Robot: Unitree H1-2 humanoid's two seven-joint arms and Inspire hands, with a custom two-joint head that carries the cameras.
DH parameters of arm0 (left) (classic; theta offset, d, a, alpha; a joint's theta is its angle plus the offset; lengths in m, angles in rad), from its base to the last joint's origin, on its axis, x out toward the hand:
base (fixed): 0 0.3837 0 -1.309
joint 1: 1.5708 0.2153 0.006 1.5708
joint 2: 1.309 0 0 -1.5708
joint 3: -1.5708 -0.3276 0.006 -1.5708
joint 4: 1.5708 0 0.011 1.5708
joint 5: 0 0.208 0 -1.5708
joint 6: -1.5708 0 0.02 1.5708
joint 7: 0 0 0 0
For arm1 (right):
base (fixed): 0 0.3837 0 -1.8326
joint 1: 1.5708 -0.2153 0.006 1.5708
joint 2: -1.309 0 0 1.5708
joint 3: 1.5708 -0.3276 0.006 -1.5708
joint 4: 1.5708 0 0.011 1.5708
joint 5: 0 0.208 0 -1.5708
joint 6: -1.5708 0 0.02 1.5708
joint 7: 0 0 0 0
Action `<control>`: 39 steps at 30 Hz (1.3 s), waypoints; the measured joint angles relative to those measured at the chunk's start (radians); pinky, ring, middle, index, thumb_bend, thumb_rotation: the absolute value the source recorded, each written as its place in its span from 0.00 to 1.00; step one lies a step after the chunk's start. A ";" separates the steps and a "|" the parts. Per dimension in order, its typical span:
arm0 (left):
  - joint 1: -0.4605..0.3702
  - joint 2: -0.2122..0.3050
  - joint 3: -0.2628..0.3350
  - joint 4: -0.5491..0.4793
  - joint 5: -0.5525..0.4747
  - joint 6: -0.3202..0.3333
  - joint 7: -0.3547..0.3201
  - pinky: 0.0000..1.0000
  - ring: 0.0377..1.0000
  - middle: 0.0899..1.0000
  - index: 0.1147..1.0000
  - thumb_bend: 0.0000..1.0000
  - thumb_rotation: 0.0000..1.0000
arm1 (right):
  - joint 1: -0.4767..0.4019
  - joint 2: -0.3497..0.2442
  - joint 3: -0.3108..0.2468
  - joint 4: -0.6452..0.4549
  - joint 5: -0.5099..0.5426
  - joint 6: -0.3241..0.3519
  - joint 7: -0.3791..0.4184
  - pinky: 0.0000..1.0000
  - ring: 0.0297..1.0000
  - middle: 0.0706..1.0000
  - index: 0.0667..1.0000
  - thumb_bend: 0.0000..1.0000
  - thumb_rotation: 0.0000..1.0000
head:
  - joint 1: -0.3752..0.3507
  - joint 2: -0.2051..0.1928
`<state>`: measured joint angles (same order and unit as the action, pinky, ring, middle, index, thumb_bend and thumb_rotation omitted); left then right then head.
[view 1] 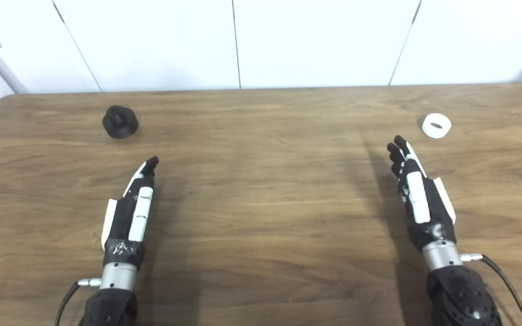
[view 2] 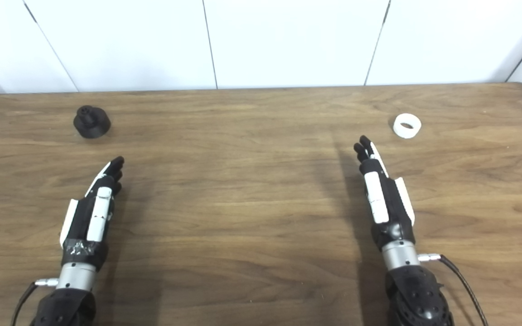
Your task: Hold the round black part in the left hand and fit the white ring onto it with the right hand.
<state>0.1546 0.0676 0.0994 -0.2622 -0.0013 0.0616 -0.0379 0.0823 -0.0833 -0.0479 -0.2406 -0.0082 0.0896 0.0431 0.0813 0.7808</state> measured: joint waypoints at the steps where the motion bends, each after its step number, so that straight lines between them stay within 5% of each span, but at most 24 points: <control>1: 0.000 0.000 0.000 0.000 0.000 0.000 0.000 1.00 0.98 0.96 0.92 0.51 0.87 | 0.000 0.000 0.000 0.000 0.000 0.000 0.000 1.00 0.97 0.94 0.96 0.58 1.00 | 0.000 0.000; 18: 0.001 -0.001 -0.003 0.000 -0.001 0.000 0.000 1.00 0.99 0.96 0.92 0.52 0.86 | 0.002 -0.001 -0.001 0.003 0.003 0.000 0.000 1.00 0.97 0.94 0.95 0.62 1.00 | 0.046 -0.026; 26: 0.001 -0.016 -0.026 0.011 0.018 -0.014 0.027 1.00 1.00 0.98 0.94 0.45 0.88 | 0.007 -0.020 -0.009 0.023 0.027 -0.009 0.013 1.00 0.98 0.95 0.96 0.57 1.00 | 0.210 -0.107; 39: -0.010 -0.033 -0.064 0.097 0.082 -0.124 0.071 1.00 1.00 0.98 0.93 0.50 0.86 | -0.019 -0.070 -0.025 0.136 0.064 -0.134 0.042 1.00 0.98 0.94 0.97 0.52 1.00 | 0.310 -0.242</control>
<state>0.1446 0.0345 0.0356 -0.1657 0.0805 -0.0620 0.0327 0.0632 -0.1537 -0.0725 -0.1045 0.0561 -0.0449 0.0849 0.3911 0.5385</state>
